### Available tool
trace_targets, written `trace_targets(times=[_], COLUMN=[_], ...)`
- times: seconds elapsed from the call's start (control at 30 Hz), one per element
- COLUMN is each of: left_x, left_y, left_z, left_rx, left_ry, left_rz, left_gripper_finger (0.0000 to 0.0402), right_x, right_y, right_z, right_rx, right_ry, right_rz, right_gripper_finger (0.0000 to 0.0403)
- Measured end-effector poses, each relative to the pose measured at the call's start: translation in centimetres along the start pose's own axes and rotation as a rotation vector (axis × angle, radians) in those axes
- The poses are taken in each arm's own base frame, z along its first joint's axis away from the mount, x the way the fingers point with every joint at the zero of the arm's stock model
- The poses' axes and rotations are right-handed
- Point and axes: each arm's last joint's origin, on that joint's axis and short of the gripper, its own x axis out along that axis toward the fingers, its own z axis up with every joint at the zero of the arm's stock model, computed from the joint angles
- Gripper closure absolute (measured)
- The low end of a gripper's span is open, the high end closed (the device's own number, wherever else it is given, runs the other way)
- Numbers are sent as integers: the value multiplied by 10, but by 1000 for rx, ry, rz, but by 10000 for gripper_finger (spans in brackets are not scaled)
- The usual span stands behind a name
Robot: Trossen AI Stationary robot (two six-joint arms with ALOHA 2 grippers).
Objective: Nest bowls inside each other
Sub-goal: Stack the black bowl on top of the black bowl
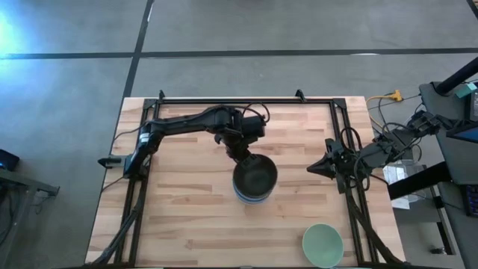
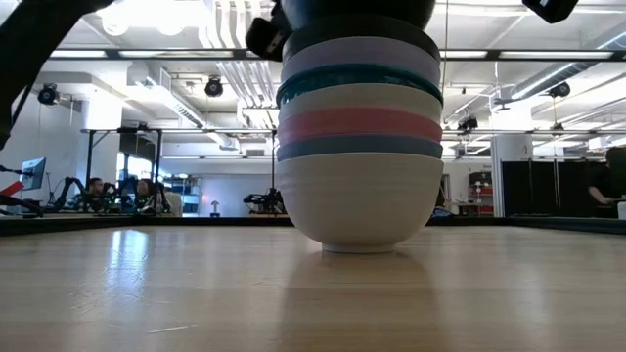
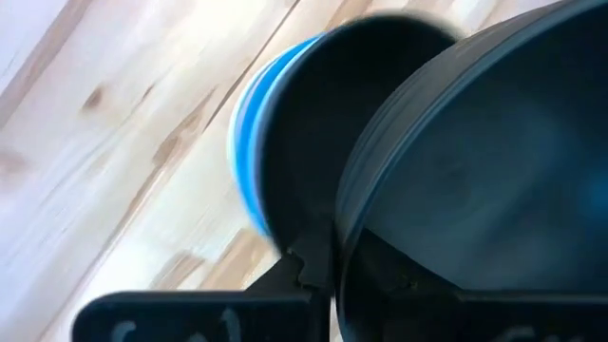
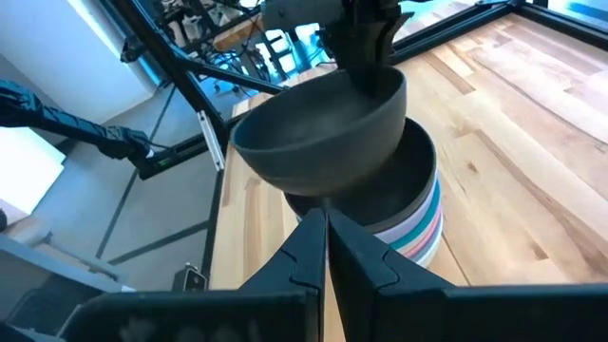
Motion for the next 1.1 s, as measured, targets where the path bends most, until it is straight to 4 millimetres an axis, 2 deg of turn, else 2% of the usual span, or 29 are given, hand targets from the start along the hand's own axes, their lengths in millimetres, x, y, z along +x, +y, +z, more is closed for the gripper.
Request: trace_targets(times=[0.13,0.7,0.97,1.1], left_x=[3,11,33,36], left_y=[5,7,9,10], left_z=[-4,2,10,11], left_rx=[-4,14,26,27], left_ry=[42,-1,40,43], left_rz=[64,95,129,132], left_gripper_finger=[402,402,402,402], right_x=[0,0,0,0], right_y=[0,0,0,0], right_z=[0,0,0,0], right_rx=[0,1,1,10], right_ry=[0,-1,-1,-2], right_rz=[0,0,0,0], right_gripper_finger=[394,394,394,394])
